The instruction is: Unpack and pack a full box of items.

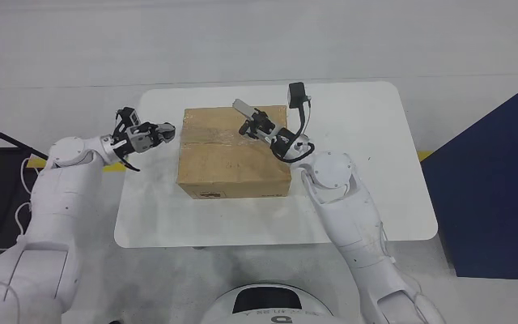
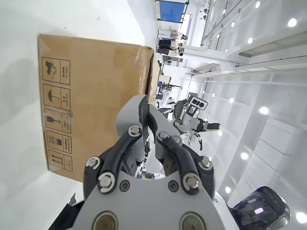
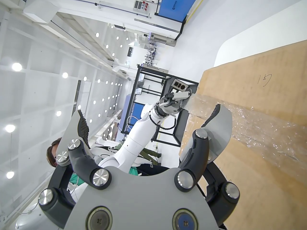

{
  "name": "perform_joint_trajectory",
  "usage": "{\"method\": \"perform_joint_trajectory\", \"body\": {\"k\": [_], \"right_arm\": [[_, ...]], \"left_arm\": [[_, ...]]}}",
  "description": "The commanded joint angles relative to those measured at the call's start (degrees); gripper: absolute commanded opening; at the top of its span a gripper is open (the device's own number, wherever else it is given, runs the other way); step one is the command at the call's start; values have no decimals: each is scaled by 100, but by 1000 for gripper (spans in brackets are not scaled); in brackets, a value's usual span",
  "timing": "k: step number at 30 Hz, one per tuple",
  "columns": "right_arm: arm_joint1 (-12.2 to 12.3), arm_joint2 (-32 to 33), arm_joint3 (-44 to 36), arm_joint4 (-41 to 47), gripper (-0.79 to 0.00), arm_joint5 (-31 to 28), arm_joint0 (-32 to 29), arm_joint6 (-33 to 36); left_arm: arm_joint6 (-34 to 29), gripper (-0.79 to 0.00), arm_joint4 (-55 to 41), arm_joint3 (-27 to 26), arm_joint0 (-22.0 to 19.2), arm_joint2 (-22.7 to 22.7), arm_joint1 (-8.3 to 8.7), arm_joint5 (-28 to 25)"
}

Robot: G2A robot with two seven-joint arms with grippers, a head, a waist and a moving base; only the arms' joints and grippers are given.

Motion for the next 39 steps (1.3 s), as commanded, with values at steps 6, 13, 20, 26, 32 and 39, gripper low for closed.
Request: {"method": "perform_joint_trajectory", "body": {"k": [6,13,20,26,32,39], "right_arm": [[0,0,1,0,0,-2,-1,0],[0,0,1,0,0,-2,-1,0],[0,0,1,0,0,-2,-1,0],[0,0,1,0,0,-2,-1,0],[0,0,1,0,0,-2,-1,0],[0,0,1,0,0,-2,-1,0]], "left_arm": [[165,-785,-181,-689,294,-202,53,-70],[605,-785,43,-1996,1036,-625,236,143],[797,-785,-49,-3222,1759,-1088,374,563],[913,-785,-149,-4280,2226,-1444,457,964],[1123,-785,-437,-4837,2619,-1705,481,1049],[1424,-785,-574,-5211,2840,-1787,472,1022]]}}
